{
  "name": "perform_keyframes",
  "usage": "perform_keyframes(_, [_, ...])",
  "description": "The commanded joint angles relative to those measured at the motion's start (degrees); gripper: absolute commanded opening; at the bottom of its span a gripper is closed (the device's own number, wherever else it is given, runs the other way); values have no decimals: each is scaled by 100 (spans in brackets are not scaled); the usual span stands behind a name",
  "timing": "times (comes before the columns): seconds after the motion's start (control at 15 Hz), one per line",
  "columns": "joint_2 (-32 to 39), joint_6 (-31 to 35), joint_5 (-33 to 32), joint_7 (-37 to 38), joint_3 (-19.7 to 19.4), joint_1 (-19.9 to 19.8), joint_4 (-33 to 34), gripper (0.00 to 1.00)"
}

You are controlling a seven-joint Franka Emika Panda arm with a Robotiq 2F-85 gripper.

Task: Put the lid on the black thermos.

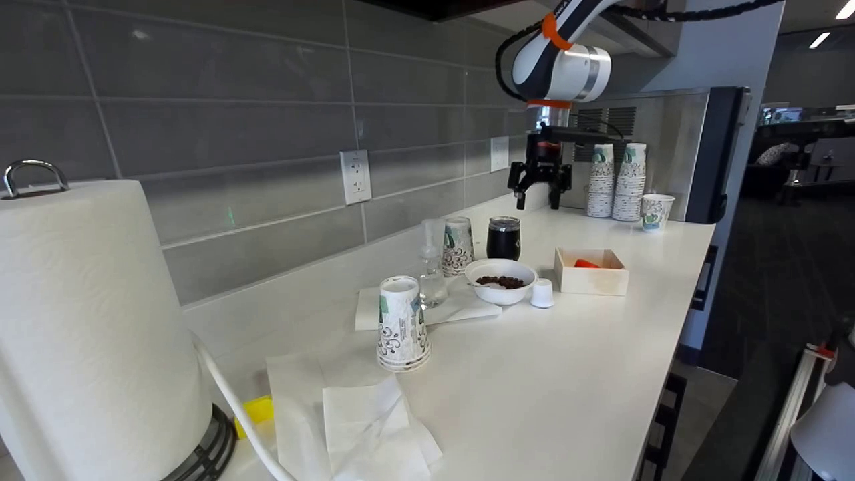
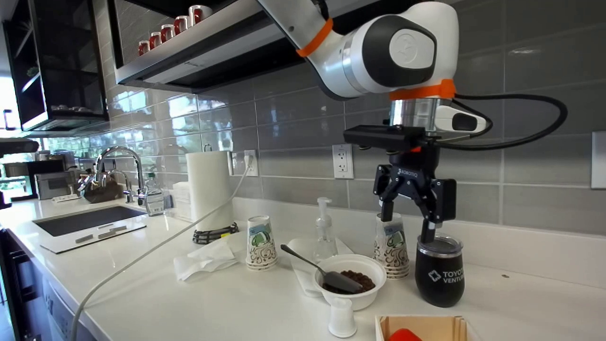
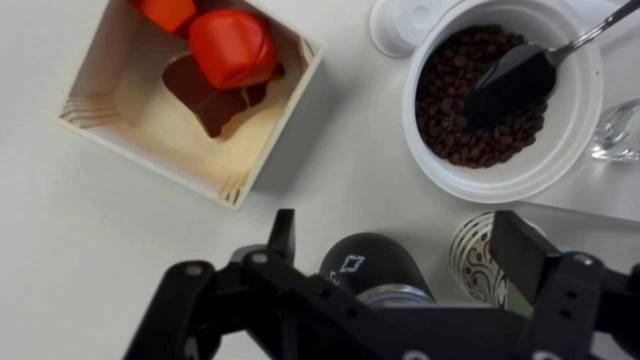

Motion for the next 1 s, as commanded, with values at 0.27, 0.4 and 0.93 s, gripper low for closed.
perform_keyframes(0.27, [-1563,224,-350,-72,-52,123,-1707,100])
perform_keyframes(0.4, [-1880,199,-430,-130,-49,140,-2025,100])
perform_keyframes(0.93, [-2891,169,-599,-295,-49,193,-2885,100])
